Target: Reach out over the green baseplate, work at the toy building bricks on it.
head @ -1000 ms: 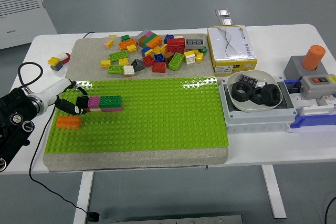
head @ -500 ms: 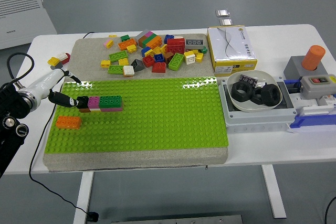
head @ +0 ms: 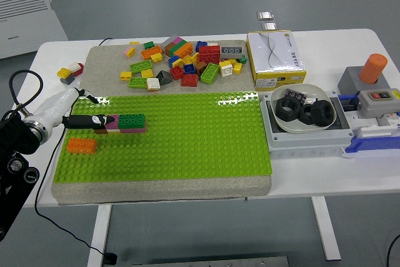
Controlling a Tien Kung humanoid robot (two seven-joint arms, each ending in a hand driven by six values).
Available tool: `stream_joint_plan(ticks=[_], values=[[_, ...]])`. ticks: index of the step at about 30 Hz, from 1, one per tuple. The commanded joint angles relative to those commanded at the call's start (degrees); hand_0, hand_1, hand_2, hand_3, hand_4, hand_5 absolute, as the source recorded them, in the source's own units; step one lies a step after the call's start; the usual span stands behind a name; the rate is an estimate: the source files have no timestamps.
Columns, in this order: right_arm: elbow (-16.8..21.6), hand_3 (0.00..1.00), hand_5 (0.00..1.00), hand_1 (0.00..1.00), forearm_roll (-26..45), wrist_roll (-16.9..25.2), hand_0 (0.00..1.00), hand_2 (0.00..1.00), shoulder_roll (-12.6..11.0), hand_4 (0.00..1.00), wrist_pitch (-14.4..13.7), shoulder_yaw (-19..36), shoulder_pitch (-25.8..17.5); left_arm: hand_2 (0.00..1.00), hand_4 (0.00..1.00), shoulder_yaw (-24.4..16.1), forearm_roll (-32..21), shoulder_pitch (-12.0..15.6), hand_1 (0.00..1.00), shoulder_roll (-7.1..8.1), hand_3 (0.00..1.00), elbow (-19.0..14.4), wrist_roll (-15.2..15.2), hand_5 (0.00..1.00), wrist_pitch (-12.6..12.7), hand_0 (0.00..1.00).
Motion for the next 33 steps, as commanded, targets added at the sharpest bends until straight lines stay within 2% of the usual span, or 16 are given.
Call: stream_joint_plan(ticks=[9,20,33], values=[[0.0,0.785,0.998,0.7,0.1,0.0,0.695,0.751,-0.1,0.844,0.0,0.0,0.0,0.929,0.998,0.0,-0.3,1.7,0.962,0.0,0.668,-0.1,0.1,0.618,-0.1,0.986],[0.0,0.784,0.998,0.699,0.1,0.0,0.695,0.751,-0.1,0.845,0.0,-0.1,0.1,0.929,0.998,0.5,-1.6,1.4,0.963,-0.74,0.672,2.2,-0.4,0.619,0.3,0.99],[0.0,0.785,0.998,0.698,0.4,0.0,0.696,0.752,0.0,0.859,0.0,-0.5,0.1,0.932,0.998,1.4,-2.6,1.0,0.966,-0.94,0.672,3.7,-0.6,0.604,0.3,0.997]])
